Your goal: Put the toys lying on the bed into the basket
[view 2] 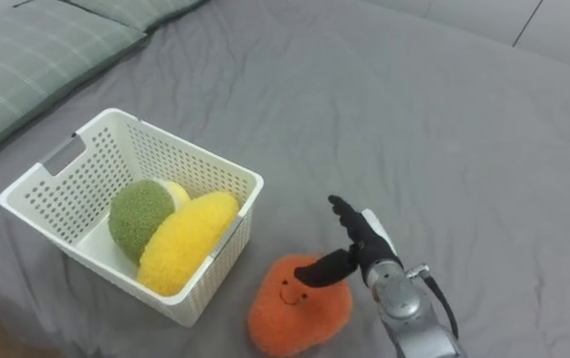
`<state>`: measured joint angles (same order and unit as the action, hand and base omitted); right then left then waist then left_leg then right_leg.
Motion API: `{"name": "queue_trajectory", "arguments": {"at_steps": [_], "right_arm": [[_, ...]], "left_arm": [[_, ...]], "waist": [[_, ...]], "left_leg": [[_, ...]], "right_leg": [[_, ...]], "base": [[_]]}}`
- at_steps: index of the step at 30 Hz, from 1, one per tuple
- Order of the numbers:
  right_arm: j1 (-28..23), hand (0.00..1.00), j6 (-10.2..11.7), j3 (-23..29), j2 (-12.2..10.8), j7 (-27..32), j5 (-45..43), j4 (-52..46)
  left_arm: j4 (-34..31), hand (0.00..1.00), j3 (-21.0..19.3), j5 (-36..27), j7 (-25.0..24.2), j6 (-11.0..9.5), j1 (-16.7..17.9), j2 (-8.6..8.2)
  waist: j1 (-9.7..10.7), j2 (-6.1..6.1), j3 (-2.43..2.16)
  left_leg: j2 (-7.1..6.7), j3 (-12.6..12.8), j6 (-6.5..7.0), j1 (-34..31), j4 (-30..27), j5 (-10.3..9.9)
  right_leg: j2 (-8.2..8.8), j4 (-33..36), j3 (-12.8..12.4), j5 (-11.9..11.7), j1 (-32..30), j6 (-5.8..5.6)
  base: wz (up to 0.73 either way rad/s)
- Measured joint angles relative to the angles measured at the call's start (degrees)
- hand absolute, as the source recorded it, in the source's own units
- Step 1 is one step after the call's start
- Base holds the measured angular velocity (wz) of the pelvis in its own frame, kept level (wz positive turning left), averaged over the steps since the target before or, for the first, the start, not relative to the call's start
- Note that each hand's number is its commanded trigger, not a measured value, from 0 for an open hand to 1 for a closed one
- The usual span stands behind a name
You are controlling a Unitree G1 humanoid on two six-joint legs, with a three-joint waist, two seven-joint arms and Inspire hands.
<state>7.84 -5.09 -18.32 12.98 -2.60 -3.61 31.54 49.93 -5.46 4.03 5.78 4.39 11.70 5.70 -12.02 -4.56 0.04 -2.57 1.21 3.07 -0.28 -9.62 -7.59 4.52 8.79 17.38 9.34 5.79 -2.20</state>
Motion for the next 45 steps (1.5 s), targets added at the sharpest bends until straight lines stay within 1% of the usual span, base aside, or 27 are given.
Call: {"name": "queue_trajectory", "arguments": {"at_steps": [1,4,7,8,9,10,11,14,16,18,20,22,26,27,28,29,30,31,32,33,34,35,39,41,43,45], "right_arm": [[0.00,0.00,-0.22,-0.62,0.02,-0.92,-0.29,0.14],[0.00,0.00,-0.92,-0.92,-0.08,-4.19,-1.41,0.57],[0.12,0.00,-1.38,-2.08,-0.07,-7.28,-3.77,2.40],[0.27,0.00,-1.62,-2.72,-0.10,-8.39,-4.90,3.34],[0.40,0.00,-1.97,-3.01,-0.20,-8.92,-5.75,3.76],[0.51,0.00,-2.55,-3.00,-0.56,-9.76,-7.29,4.27],[0.61,0.00,-2.58,-2.99,-0.69,-10.24,-8.13,4.38],[1.22,0.00,-2.83,-2.99,-0.79,-12.59,-9.92,4.42],[1.62,0.00,-3.80,-2.99,-0.88,-13.93,-10.46,4.42],[2.23,0.00,-4.36,-2.98,-0.94,-15.14,-10.58,4.48],[2.43,0.00,-4.98,-2.95,-0.96,-15.90,-11.45,4.74],[2.63,0.00,-5.07,-2.94,-1.05,-16.29,-12.60,5.23],[3.39,0.00,-5.08,-2.95,-1.56,-16.45,-13.66,6.85],[3.42,0.03,-5.02,-2.95,-1.69,-16.42,-13.87,7.13],[3.55,0.25,-4.92,-2.93,-1.94,-16.27,-14.29,7.97],[3.69,0.55,-4.90,-2.93,-1.99,-16.21,-14.65,8.51],[3.76,0.60,-4.92,-2.94,-2.00,-16.02,-15.40,9.17],[4.02,0.69,-4.77,-2.94,-2.03,-15.57,-16.05,10.06],[4.32,0.81,-4.73,-2.93,-2.02,-15.05,-16.55,10.80],[4.52,0.85,-4.75,-2.93,-2.02,-14.74,-16.71,11.11],[4.93,0.95,-4.77,-2.91,-2.04,-14.05,-16.93,11.47],[5.53,1.00,-4.73,-2.91,-2.26,-13.32,-17.12,12.02],[6.71,1.00,-4.72,-2.92,-2.95,-12.35,-17.34,13.62],[6.72,1.00,-4.72,-2.94,-3.27,-12.23,-17.55,13.64],[6.71,1.00,-4.71,-2.95,-3.73,-11.86,-17.96,13.88],[6.56,1.00,-4.71,-2.95,-4.11,-12.00,-18.25,14.04]], "left_arm": [[0.00,0.00,0.00,-0.04,-0.08,0.01,-0.01,0.04],[0.05,0.00,-0.02,-0.12,-0.18,0.02,-0.53,0.21],[0.15,0.00,0.03,-0.15,-0.24,0.11,-0.29,0.63],[0.13,0.00,0.03,-0.14,-0.23,0.16,-0.22,0.77],[0.12,0.00,0.03,-0.14,-0.23,0.18,-0.20,0.79],[0.04,0.00,0.00,-0.14,-0.20,0.24,-0.14,0.85],[0.03,0.00,-0.01,-0.14,-0.20,0.25,-0.14,0.94],[0.03,0.00,0.05,-0.16,-0.18,0.29,-0.31,1.41],[0.04,0.00,0.03,-0.17,-0.16,0.29,-0.69,1.43],[0.05,0.00,-0.01,-0.15,-0.16,0.34,-0.66,1.43],[0.05,0.00,-0.02,-0.15,-0.16,0.42,-0.77,1.39],[0.06,0.00,-0.05,-0.18,-0.16,0.51,-0.71,1.34],[0.47,0.00,-0.12,-0.19,-0.16,0.55,-0.69,1.37],[0.74,0.00,-0.17,-0.19,-0.16,0.50,-0.78,1.38],[1.55,0.00,-0.28,-0.20,-0.15,0.44,-1.13,1.43],[2.26,0.00,-0.31,-0.18,-0.14,0.42,-1.44,1.47],[3.64,0.00,-0.41,-0.16,-0.07,0.39,-1.79,1.52],[4.26,0.00,-0.36,-0.17,0.12,0.39,-2.35,1.58],[4.58,0.00,-0.37,-0.15,0.27,0.38,-2.26,1.57],[4.78,0.00,-0.34,-0.15,0.28,0.39,-2.26,1.56],[4.94,0.00,-0.24,-0.14,0.31,0.40,-2.18,1.56],[4.94,0.00,-0.18,-0.13,0.31,0.40,-2.01,1.56],[4.95,0.00,-0.11,-0.12,0.31,0.40,-1.94,1.50],[4.95,0.00,-0.09,-0.09,0.31,0.40,-1.95,1.46],[4.94,0.00,-0.10,-0.08,0.31,0.39,-2.00,1.33],[4.94,0.00,-0.12,-0.08,0.31,0.37,-2.01,1.20]], "waist": [[-0.33,-0.04,0.08],[-1.11,-0.56,0.73],[-1.92,-1.21,0.86],[-2.49,-1.56,0.84],[-2.56,-1.71,0.81],[-2.66,-2.11,0.62],[-2.72,-2.28,0.50],[-3.69,-2.74,0.65],[-4.36,-3.00,0.73],[-4.53,-3.06,0.71],[-5.37,-3.17,0.65],[-5.75,-3.33,0.54],[-5.96,-3.37,0.64],[-6.02,-3.35,0.68],[-6.28,-3.28,0.76],[-6.38,-3.21,0.83],[-6.56,-3.13,0.89],[-6.70,-3.14,0.90],[-6.90,-3.13,0.90],[-7.00,-3.13,0.90],[-7.13,-3.12,0.91],[-7.23,-3.08,0.93],[-7.29,-2.97,1.03],[-7.29,-2.78,1.17],[-7.28,-2.46,1.42],[-7.28,-2.45,1.43]], "left_leg": [[0.02,-0.04,-0.03,0.03,-0.02,-0.10],[-0.01,-0.33,-0.04,-0.12,-0.01,-0.10],[-0.04,-0.45,-0.02,-0.25,0.01,-0.12],[-0.03,-0.41,-0.02,-0.39,0.07,-0.13],[-0.03,-0.42,-0.02,-0.51,0.07,-0.13],[-0.03,-0.47,-0.02,-0.93,0.06,-0.13],[-0.03,-0.48,-0.01,-1.13,0.02,-0.13],[-0.01,-0.37,-0.01,-1.09,0.00,-0.17],[-0.02,-0.39,0.00,-1.14,0.02,-0.18],[-0.03,-0.39,0.01,-1.13,0.05,-0.21],[-0.01,-0.33,0.00,-1.07,0.06,-0.22],[-0.01,-0.34,0.00,-0.95,0.00,-0.22],[-0.02,-0.33,0.00,-0.18,0.03,-0.21],[-0.02,-0.33,-0.01,-0.04,0.07,-0.21],[-0.02,-0.34,-0.01,0.08,0.14,-0.23],[-0.04,-0.43,-0.02,0.02,0.17,-0.25],[-0.07,-0.58,-0.02,-0.02,0.08,-0.33],[-0.05,-0.59,-0.03,-0.04,0.04,-0.53],[-0.06,-0.64,-0.04,-0.10,-0.01,-0.57],[-0.07,-0.72,-0.04,-0.14,-0.05,-0.57],[-0.09,-0.82,-0.04,-0.20,-0.11,-0.57],[-0.09,-0.85,-0.04,-0.20,-0.11,-0.57],[-0.13,-1.15,-0.04,-0.20,-0.15,-0.57],[-0.15,-1.22,-0.04,-0.23,-0.15,-0.57],[-0.16,-1.25,-0.04,-0.35,-0.15,-0.57],[-0.16,-1.25,-0.04,-0.59,-0.17,-0.57]], "right_leg": [[-0.02,-0.01,-0.03,0.00,0.05,0.00],[-0.02,-0.02,0.15,0.00,0.02,0.00],[-0.01,-0.07,0.25,0.00,-0.04,0.00],[0.00,-0.08,0.26,0.00,-0.25,0.00],[0.00,-0.08,0.27,0.00,-0.35,0.00],[0.00,-0.08,0.30,0.00,-0.74,0.00],[0.00,-0.08,0.30,0.00,-0.92,0.00],[0.00,-0.09,0.23,0.00,-0.98,0.00],[0.00,-0.12,0.25,0.00,-1.02,0.00],[0.00,-0.14,0.25,0.00,-1.03,0.00],[0.00,-0.15,0.21,0.00,-1.02,0.00],[0.00,-0.15,0.20,0.00,-1.02,0.00],[0.00,-0.17,0.15,0.00,-0.46,0.00],[-0.01,-0.18,0.15,0.00,-0.31,0.00],[-0.02,-0.19,0.15,0.00,-0.14,0.00],[-0.02,-0.20,0.17,0.00,-0.01,0.00],[-0.03,-0.20,0.21,0.00,0.10,0.00],[-0.03,-0.19,0.23,0.00,0.09,0.00],[-0.05,-0.19,0.23,0.00,0.09,0.00],[-0.05,-0.18,0.30,0.00,0.10,0.00],[-0.05,-0.18,0.45,0.00,0.09,0.00],[-0.05,-0.18,0.49,0.00,0.10,0.00],[-0.05,-0.19,0.93,0.00,0.10,0.00],[-0.05,-0.19,1.11,0.00,0.08,0.00],[-0.03,-0.19,1.34,0.00,-0.02,0.00],[-0.02,-0.19,1.34,0.00,-0.23,0.00]], "base": [[0.00],[0.03],[0.01],[0.00],[0.00],[0.00],[0.00],[-0.01],[0.00],[0.00],[0.00],[0.00],[0.00],[0.00],[0.00],[0.00],[0.00],[0.00],[0.00],[0.04],[0.04],[0.05],[0.04],[0.00],[0.00],[0.00]]}}
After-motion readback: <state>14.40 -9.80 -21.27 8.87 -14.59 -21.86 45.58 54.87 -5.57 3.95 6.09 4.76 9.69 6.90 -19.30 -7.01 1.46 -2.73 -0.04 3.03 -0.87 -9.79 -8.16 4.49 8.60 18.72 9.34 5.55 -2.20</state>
